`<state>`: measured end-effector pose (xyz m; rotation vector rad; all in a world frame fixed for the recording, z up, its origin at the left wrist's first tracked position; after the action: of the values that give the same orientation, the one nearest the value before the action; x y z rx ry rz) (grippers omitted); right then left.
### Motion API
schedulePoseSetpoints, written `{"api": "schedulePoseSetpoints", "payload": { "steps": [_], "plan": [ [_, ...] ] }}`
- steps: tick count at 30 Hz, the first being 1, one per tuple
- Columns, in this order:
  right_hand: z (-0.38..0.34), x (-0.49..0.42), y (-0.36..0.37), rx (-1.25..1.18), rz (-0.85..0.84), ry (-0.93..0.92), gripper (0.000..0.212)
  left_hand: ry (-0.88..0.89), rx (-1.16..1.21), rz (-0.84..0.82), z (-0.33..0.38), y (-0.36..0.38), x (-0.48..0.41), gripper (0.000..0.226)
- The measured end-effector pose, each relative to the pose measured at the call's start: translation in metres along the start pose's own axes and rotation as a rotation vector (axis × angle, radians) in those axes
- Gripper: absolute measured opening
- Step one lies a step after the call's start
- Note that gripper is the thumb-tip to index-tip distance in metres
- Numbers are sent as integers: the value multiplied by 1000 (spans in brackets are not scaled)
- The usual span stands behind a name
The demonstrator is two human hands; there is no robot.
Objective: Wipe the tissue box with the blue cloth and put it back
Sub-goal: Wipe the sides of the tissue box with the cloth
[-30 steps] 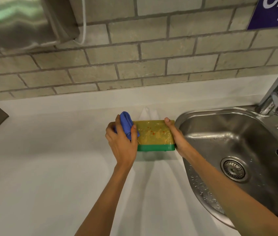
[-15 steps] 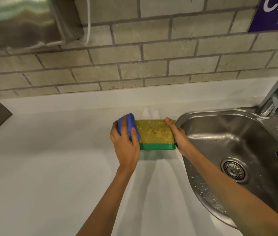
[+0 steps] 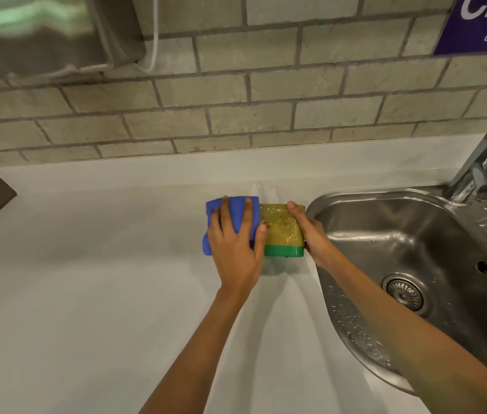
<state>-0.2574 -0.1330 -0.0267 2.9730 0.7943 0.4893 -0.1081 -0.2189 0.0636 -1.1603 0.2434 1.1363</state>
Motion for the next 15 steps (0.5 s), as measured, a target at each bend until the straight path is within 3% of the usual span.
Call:
{"api": "schedulePoseSetpoints", "payload": {
  "steps": [4, 11, 15],
  "plan": [
    [0, -2, -1, 14, -1, 6, 53, 122, -14, 11, -11, -7, 25, 52],
    [-1, -1, -1, 24, 31, 4, 57, -145, -2, 51, -21, 4, -13, 40],
    [1, -4, -3, 13, 36, -3, 58, 40, -67, 57, -12, 1, 2, 41]
  ]
}}
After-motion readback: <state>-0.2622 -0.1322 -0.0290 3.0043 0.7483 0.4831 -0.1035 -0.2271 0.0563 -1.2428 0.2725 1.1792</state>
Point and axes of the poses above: each hand's wrist, its own x-axis away from the middle knuckle, its own y-axis out of the palm, z = x × y, the point moved 9 cm from there along -x, towards the middle knuckle, and after that the axes turned 7 degrees about z, right-handed, at the moved point
